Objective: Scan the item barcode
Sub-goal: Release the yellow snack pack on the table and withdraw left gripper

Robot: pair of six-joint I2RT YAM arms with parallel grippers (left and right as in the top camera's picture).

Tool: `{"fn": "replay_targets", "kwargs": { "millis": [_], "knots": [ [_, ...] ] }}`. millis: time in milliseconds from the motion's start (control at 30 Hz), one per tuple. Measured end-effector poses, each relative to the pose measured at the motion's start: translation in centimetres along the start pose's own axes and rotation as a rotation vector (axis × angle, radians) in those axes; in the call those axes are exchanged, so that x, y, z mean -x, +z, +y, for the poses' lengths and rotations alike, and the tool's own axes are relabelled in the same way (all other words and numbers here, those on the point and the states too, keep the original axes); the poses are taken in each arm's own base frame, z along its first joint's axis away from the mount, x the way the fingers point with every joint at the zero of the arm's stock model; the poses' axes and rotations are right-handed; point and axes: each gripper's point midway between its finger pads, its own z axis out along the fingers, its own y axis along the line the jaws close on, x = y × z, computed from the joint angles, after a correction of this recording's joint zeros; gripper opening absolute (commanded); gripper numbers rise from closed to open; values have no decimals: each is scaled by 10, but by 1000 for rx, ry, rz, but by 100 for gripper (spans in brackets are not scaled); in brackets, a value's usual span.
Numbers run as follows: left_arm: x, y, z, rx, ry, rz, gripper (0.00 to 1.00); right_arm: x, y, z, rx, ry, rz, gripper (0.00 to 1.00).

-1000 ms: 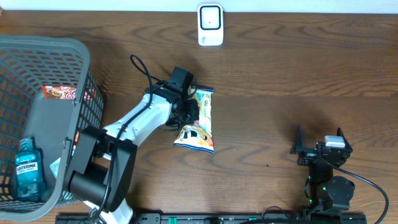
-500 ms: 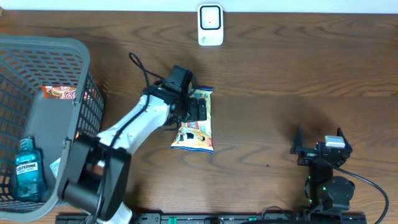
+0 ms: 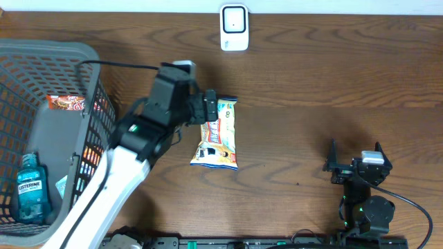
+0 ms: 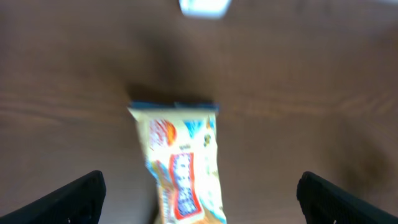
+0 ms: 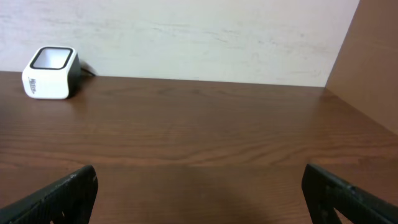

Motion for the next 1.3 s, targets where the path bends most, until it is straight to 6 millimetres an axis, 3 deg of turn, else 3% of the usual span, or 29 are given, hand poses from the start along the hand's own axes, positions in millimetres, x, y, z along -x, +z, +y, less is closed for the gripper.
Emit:
{"fn": "replay_targets", "kwargs": {
  "millis": [200,433,600,767,800,900,1033,1300],
  "knots": [
    [36,-64,13,68,5,-234,98,0,0,0,0,0,0,99],
    [61,-133,39,181,-23,-464,98,0,0,0,0,0,0,99],
    [74,-169,80,340,-94,-583,98,0,0,0,0,0,0,99],
    [83,-196,134,527,-201,-654,98,0,0,0,0,0,0,99],
    [81,-204,154,596,-250,-666,98,0,0,0,0,0,0,99],
    [71,-215,186,698,-351,-664,98,0,0,0,0,0,0,99],
    [42,-224,230,824,-526,-607,98,0,0,0,0,0,0,99],
    [-22,-194,285,891,-943,-387,98,0,0,0,0,0,0,99]
  ]
}}
